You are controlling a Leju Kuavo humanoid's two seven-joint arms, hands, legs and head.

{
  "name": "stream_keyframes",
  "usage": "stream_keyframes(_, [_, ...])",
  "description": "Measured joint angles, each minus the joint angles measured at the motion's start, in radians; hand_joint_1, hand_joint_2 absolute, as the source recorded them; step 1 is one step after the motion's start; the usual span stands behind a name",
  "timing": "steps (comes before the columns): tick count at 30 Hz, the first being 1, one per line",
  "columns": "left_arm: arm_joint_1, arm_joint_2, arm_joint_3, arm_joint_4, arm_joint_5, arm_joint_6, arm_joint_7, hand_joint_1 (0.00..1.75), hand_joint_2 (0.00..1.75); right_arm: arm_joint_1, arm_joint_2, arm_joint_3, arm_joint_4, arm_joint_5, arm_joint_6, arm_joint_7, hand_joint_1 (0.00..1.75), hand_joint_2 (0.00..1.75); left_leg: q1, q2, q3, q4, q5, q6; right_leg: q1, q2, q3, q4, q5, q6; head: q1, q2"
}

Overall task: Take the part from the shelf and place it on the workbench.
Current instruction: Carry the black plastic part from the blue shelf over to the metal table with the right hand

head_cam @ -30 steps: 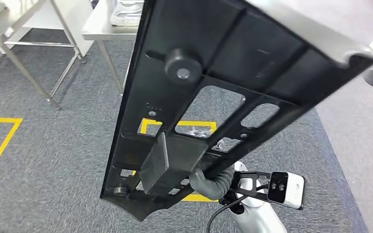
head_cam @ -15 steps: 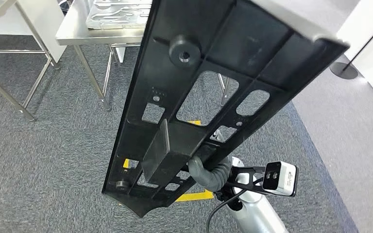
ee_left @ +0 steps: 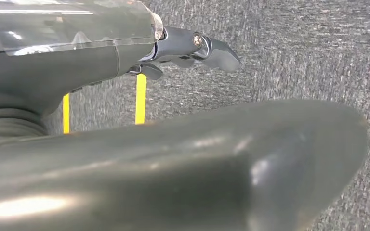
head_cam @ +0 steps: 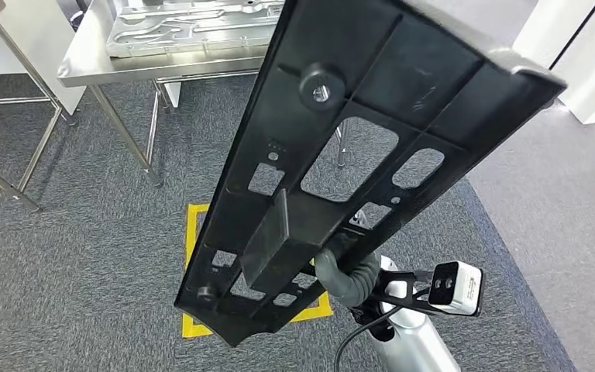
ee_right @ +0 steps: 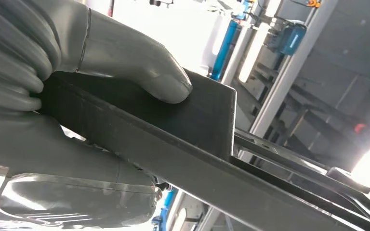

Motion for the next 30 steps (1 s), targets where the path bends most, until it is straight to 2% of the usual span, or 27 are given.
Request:
stream_keyframes(1, [0.001, 0.0, 0.0, 0.0, 0.0, 0.0, 0.0, 0.0, 0.0, 0.006, 0.0, -0.003, 0.0, 0.001, 0.002, 0.0, 1.75, 1.75, 0.0, 0.0, -0.025, 0.037, -0.003, -0.001, 0.001, 0.002, 0.002, 0.001, -0.003, -0.001, 0.0, 0.0])
stream_keyframes(2, [0.002, 0.001, 0.0, 0.0, 0.0, 0.0, 0.0, 0.0, 0.0, 0.011, 0.0, -0.006, 0.0, 0.001, 0.003, 0.0, 1.75, 1.75, 0.0, 0.0, -0.031, 0.036, 0.014, -0.001, 0.002, 0.005, 0.005, 0.002, -0.006, 0.0, 0.0, 0.0])
stream_keyframes(3, [0.003, 0.001, 0.0, 0.0, 0.0, 0.0, 0.0, 0.0, 0.0, 0.013, 0.0, -0.008, 0.0, 0.001, 0.004, 0.0, 1.75, 1.75, 0.0, 0.0, -0.017, -0.007, 0.049, 0.001, 0.003, 0.007, 0.01, 0.003, -0.009, 0.002, 0.0, 0.0])
stream_keyframes(4, [0.003, 0.002, 0.0, 0.0, 0.0, 0.0, 0.0, 0.0, 0.0, 0.014, 0.0, -0.009, 0.0, 0.001, 0.005, 0.0, 1.75, 1.75, 0.0, -0.001, 0.013, -0.078, 0.093, 0.005, 0.003, 0.01, 0.015, 0.004, -0.013, 0.004, 0.0, 0.0])
stream_keyframes(6, [0.002, 0.003, 0.0, 0.0, 0.0, 0.0, 0.0, 0.0, 0.0, 0.014, 0.001, -0.011, -0.001, 0.001, 0.005, 0.0, 1.75, 1.75, -0.004, -0.003, 0.068, -0.203, 0.145, 0.017, 0.006, 0.013, 0.022, 0.006, -0.021, 0.011, 0.0, 0.0])
stream_keyframes(7, [0.001, 0.003, 0.0, 0.0, 0.0, 0.0, 0.0, 0.0, 0.0, 0.014, 0.001, -0.012, -0.001, 0.001, 0.006, 0.0, 1.75, 1.75, -0.006, -0.005, 0.081, -0.233, 0.151, 0.022, 0.007, 0.014, 0.022, 0.008, -0.023, 0.016, 0.0, 0.0])
stream_keyframes(11, [0.002, 0.003, 0.0, 0.0, 0.0, 0.0, 0.0, 0.0, 0.0, 0.015, 0.001, -0.016, -0.001, 0.005, 0.004, 0.0, 1.75, 1.75, -0.006, -0.005, 0.088, -0.248, 0.149, 0.044, 0.004, 0.013, 0.016, 0.022, -0.036, 0.039, 0.0, 0.0])
stream_keyframes(12, [0.001, 0.003, 0.0, 0.0, 0.0, 0.0, 0.0, 0.0, 0.0, 0.014, 0.001, -0.019, -0.001, 0.011, 0.001, 0.0, 1.75, 1.75, -0.003, -0.006, 0.09, -0.251, 0.149, 0.05, 0.003, 0.011, 0.002, 0.053, -0.053, 0.044, 0.0, 0.0])
stream_keyframes(13, [-0.001, 0.003, 0.0, 0.0, 0.0, 0.0, -0.001, 0.0, 0.0, 0.013, 0.001, -0.022, 0.0, 0.019, -0.004, 0.0, 1.75, 1.75, -0.002, -0.007, 0.092, -0.253, 0.149, 0.054, 0.001, 0.009, -0.025, 0.106, -0.079, 0.048, 0.0, 0.0])
stream_keyframes(15, [-0.002, 0.004, 0.0, 0.0, 0.0, 0.0, -0.001, 0.0, 0.0, 0.015, 0.001, -0.027, 0.003, 0.04, -0.014, 0.001, 1.75, 1.75, -0.002, -0.013, 0.094, -0.252, 0.145, 0.059, -0.003, 0.008, -0.102, 0.243, -0.133, 0.055, 0.0, 0.0])
stream_keyframes(16, [-0.002, 0.004, 0.0, 0.0, 0.0, 0.0, -0.002, 0.0, 0.0, 0.017, 0.0, -0.028, 0.005, 0.05, -0.018, 0.001, 1.75, 1.75, -0.002, -0.017, 0.095, -0.252, 0.143, 0.06, -0.005, 0.007, -0.132, 0.29, -0.141, 0.057, 0.0, 0.0])
stream_keyframes(17, [-0.002, 0.004, 0.0, 0.0, 0.0, 0.0, -0.003, 0.0, 0.0, 0.02, 0.0, -0.029, 0.008, 0.058, -0.021, 0.001, 1.75, 1.75, -0.002, -0.023, 0.098, -0.252, 0.141, 0.059, -0.007, 0.007, -0.143, 0.299, -0.128, 0.058, 0.0, 0.0])
stream_keyframes(18, [-0.002, 0.004, 0.0, 0.0, 0.0, 0.0, -0.003, 0.0, 0.0, 0.021, 0.0, -0.029, 0.009, 0.065, -0.023, 0.001, 1.75, 1.75, -0.002, -0.031, 0.102, -0.252, 0.139, 0.057, -0.009, 0.008, -0.136, 0.271, -0.099, 0.058, 0.0, 0.0])
stream_keyframes(20, [-0.003, 0.004, 0.0, 0.0, 0.0, -0.002, -0.005, 0.0, 0.0, 0.023, 0.0, -0.029, 0.011, 0.073, -0.025, 0.001, 1.75, 1.75, -0.002, -0.048, 0.11, -0.251, 0.132, 0.051, -0.011, 0.025, -0.08, 0.139, -0.021, 0.053, 0.0, 0.0])
stream_keyframes(21, [-0.004, 0.003, 0.0, 0.0, 0.0, -0.002, -0.006, 0.0, 0.0, 0.023, 0.0, -0.029, 0.011, 0.076, -0.026, 0.001, 1.75, 1.75, -0.003, -0.057, 0.112, -0.249, 0.129, 0.046, -0.012, 0.037, -0.053, 0.078, 0.002, 0.05, 0.0, 0.0])
stream_keyframes(22, [-0.006, 0.003, 0.0, 0.0, 0.0, -0.002, -0.006, 0.0, 0.0, 0.024, 0.0, -0.029, 0.011, 0.077, -0.027, 0.001, 1.75, 1.75, -0.003, -0.065, 0.111, -0.248, 0.126, 0.041, -0.011, 0.048, -0.035, 0.038, 0.012, 0.046, 0.0, 0.0])
stream_keyframes(23, [-0.007, 0.002, 0.0, 0.0, 0.0, -0.003, -0.007, 0.0, 0.0, 0.025, 0.0, -0.03, 0.011, 0.077, -0.027, 0.001, 1.75, 1.75, -0.002, -0.071, 0.11, -0.248, 0.125, 0.035, -0.009, 0.053, -0.028, 0.022, 0.01, 0.043, 0.0, 0.0])
stream_keyframes(25, [-0.006, 0.003, 0.0, 0.0, 0.0, -0.003, -0.007, 0.0, 0.0, 0.026, 0.002, -0.03, 0.01, 0.067, -0.025, 0.002, 1.75, 1.75, 0.001, -0.076, 0.109, -0.249, 0.121, 0.022, -0.007, 0.045, -0.025, 0.015, 0.006, 0.033, 0.0, 0.0])
stream_keyframes(27, [-0.005, 0.005, 0.0, 0.0, 0.0, -0.003, -0.007, 0.0, 0.0, 0.026, 0.008, -0.032, 0.01, 0.05, -0.02, 0.001, 1.75, 1.75, 0.002, -0.057, 0.096, -0.215, 0.1, 0.013, -0.011, 0.036, -0.015, 0.008, 0.004, 0.019, 0.0, 0.0])
stream_keyframes(28, [-0.006, 0.005, 0.0, 0.0, 0.0, -0.003, -0.007, 0.0, 0.0, 0.027, 0.01, -0.034, 0.01, 0.044, -0.017, 0.001, 1.75, 1.75, 0.002, -0.043, 0.073, -0.165, 0.076, 0.01, -0.012, 0.031, -0.01, 0.005, 0.002, 0.013, 0.0, 0.0])
stream_keyframes(30, [-0.007, 0.004, 0.0, 0.0, -0.001, -0.003, -0.007, 0.0, 0.0, 0.029, 0.013, -0.038, 0.01, 0.039, -0.013, 0.001, 1.75, 1.75, 0.002, -0.023, -0.001, -0.025, 0.02, 0.006, -0.008, 0.023, -0.003, 0.005, -0.006, 0.005, 0.0, 0.0])
